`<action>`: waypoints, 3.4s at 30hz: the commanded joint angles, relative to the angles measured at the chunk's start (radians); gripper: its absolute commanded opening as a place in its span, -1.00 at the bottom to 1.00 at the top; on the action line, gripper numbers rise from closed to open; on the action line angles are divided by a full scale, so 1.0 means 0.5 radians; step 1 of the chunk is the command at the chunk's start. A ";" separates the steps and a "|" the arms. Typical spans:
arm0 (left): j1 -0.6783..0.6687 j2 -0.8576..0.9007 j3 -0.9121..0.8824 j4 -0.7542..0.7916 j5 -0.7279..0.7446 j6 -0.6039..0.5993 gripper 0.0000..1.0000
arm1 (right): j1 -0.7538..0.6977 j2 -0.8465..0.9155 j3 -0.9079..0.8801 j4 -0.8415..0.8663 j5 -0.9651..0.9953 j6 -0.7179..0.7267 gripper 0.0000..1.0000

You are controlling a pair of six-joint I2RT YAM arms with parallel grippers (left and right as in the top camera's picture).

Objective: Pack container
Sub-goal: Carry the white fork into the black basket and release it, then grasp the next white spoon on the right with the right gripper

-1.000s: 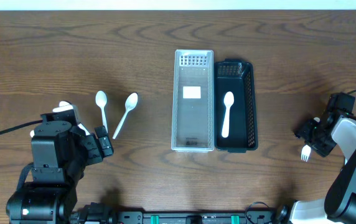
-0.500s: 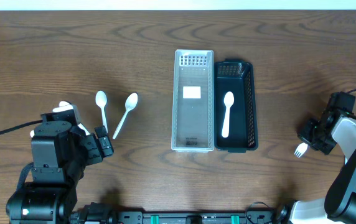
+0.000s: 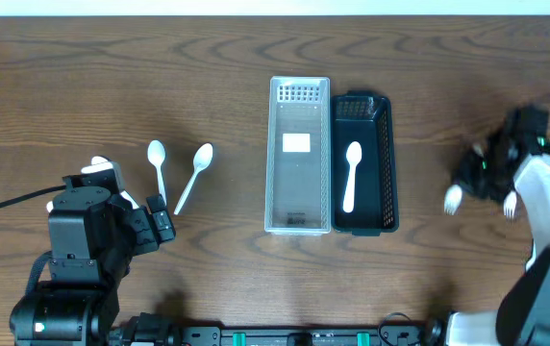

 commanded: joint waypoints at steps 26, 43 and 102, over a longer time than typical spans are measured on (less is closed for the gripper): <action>0.005 0.004 0.033 -0.007 -0.011 -0.019 0.96 | 1.106 0.523 0.408 -0.043 0.153 0.191 -0.52; 0.005 0.004 0.033 -0.006 -0.010 -0.019 0.96 | 0.365 0.015 1.064 -0.548 0.494 -0.020 0.23; 0.005 0.004 0.033 -0.006 -0.010 -0.020 0.96 | -0.594 1.089 0.712 -0.243 0.225 -0.407 -0.97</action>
